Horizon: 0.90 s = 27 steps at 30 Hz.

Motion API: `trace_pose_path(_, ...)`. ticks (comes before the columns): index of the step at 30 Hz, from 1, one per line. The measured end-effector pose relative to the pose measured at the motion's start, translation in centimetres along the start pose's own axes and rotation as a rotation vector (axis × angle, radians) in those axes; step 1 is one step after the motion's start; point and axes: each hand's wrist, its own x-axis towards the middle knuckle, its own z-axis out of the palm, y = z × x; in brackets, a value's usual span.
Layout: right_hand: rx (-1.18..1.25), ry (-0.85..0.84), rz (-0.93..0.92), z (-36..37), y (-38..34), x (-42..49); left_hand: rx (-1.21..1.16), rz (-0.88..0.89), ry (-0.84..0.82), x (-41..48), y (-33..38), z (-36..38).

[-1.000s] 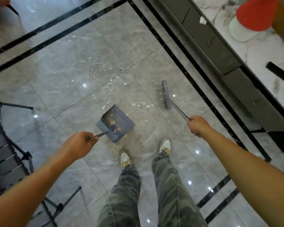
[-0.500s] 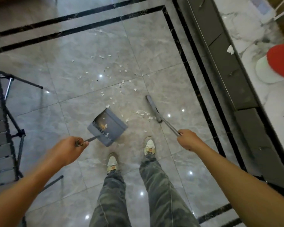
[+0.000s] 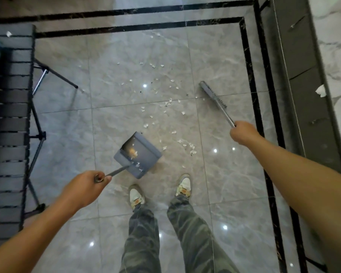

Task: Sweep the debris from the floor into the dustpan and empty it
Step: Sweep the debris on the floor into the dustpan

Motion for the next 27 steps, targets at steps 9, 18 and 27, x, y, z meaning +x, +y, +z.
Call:
trace_pose_path(9,-0.169,-0.122,-0.139,5.2,-2.9,-3.2,-0.087,-0.057,0.026,-1.8,-3.8,0.5)
trace_pose_path(18,-0.393,-0.112,-0.259,1.5,-3.2,-7.1,-0.093,-0.113,0.034,-3.0,-6.0,0.4)
trace_pose_path(27,-0.326,-0.025,-0.355,5.9,-12.5,-5.2,-0.164,-0.131,0.057,-4.3,-9.1,0.7)
